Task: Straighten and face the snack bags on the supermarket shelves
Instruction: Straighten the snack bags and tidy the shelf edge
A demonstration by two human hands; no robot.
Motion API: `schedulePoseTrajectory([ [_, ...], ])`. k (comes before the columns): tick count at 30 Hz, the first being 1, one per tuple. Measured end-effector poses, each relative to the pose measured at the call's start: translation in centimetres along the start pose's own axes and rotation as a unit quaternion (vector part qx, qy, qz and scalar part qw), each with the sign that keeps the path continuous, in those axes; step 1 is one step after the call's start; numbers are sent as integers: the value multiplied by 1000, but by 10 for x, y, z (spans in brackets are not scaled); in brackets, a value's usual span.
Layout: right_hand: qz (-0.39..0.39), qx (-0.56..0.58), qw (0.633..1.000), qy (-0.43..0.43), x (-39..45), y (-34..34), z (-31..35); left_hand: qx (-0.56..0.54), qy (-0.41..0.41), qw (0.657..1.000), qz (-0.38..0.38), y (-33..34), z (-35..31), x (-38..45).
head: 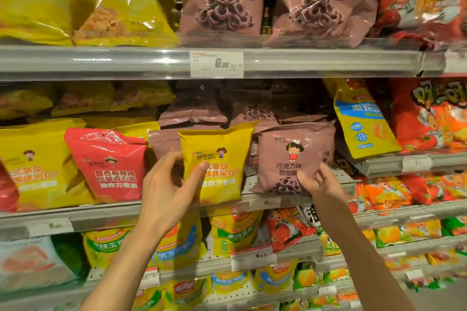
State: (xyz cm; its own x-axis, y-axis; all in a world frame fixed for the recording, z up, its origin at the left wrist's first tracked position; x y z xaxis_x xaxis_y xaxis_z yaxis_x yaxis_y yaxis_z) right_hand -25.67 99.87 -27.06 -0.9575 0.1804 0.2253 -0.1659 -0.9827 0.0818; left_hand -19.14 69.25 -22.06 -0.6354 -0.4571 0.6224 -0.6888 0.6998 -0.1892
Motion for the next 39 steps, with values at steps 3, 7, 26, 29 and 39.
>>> schedulePoseTrajectory([
  [3,3,-34,999,-32,7,21,5,-28,-45,999,4,-6,7,2],
  [7,13,-107,991,-77,19,44,4,-37,-63,997,-1,-9,11,7],
  [26,89,-303,949,-5,34,44,-2,-81,-98,992,-16,-2,22,0],
  [29,74,-286,955,4,30,48,-5,-81,-104,991,-17,-1,23,-1],
  [39,-27,-118,992,-26,-2,37,-7,-126,-144,981,-16,-8,22,-16],
])
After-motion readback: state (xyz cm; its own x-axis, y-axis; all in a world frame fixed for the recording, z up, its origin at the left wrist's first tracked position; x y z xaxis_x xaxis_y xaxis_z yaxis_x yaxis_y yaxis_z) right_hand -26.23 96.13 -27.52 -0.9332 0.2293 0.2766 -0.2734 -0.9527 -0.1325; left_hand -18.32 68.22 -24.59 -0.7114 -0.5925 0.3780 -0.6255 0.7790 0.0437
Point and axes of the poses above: each hand's wrist, its own x-axis towards the middle knuckle, its own y-axis out of the palm, z = x × y, the point moved 2 cm from there along x, towards the middle knuckle, and after that the axes turned 13 degrees about -z, right-handed, at the moved point
